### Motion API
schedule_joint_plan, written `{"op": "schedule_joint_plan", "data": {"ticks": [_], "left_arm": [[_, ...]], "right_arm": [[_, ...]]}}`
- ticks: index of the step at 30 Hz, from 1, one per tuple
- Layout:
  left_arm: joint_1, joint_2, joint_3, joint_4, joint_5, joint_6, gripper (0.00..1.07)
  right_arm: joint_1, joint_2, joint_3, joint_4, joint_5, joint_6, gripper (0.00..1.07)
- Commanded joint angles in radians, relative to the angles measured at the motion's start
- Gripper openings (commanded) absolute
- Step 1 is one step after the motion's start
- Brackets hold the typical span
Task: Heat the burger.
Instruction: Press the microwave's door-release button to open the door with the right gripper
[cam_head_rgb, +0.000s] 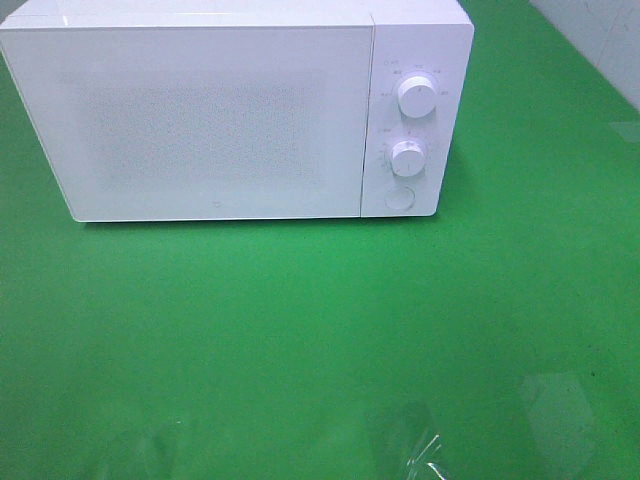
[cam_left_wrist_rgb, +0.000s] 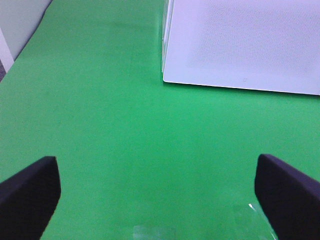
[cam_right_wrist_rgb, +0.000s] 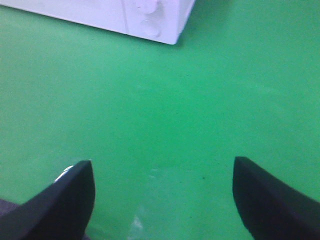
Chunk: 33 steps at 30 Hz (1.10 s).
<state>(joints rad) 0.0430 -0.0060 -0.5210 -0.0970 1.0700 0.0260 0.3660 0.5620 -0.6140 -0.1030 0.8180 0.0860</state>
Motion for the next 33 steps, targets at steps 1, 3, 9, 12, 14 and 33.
{"op": "schedule_joint_plan", "data": {"ticks": [1,3,9,12,14,33], "left_arm": [[0.002,-0.022,0.003,-0.002,-0.001,-0.002,0.98],[0.002,-0.022,0.003,-0.002,-0.001,-0.002,0.98],[0.002,-0.022,0.003,-0.002,-0.001,-0.002,0.98],[0.002,-0.022,0.003,-0.002,-0.001,-0.002,0.98],[0.002,-0.022,0.003,-0.002,-0.001,-0.002,0.98],[0.002,-0.008,0.003,-0.002,-0.001,-0.002,0.98]], "right_arm": [[-0.066,-0.067,0.011,-0.004,0.028,0.01,0.76],[-0.119,-0.128,0.03,-0.004,0.036,0.018,0.76],[-0.225,-0.283,0.097,0.001,0.054,0.025,0.76],[-0.275,-0.349,0.094,0.012,0.061,0.024,0.76],[-0.303,-0.397,0.094,0.016,0.068,0.02,0.76],[-0.345,-0.594,0.122,0.012,0.141,0.009,0.76]]}}
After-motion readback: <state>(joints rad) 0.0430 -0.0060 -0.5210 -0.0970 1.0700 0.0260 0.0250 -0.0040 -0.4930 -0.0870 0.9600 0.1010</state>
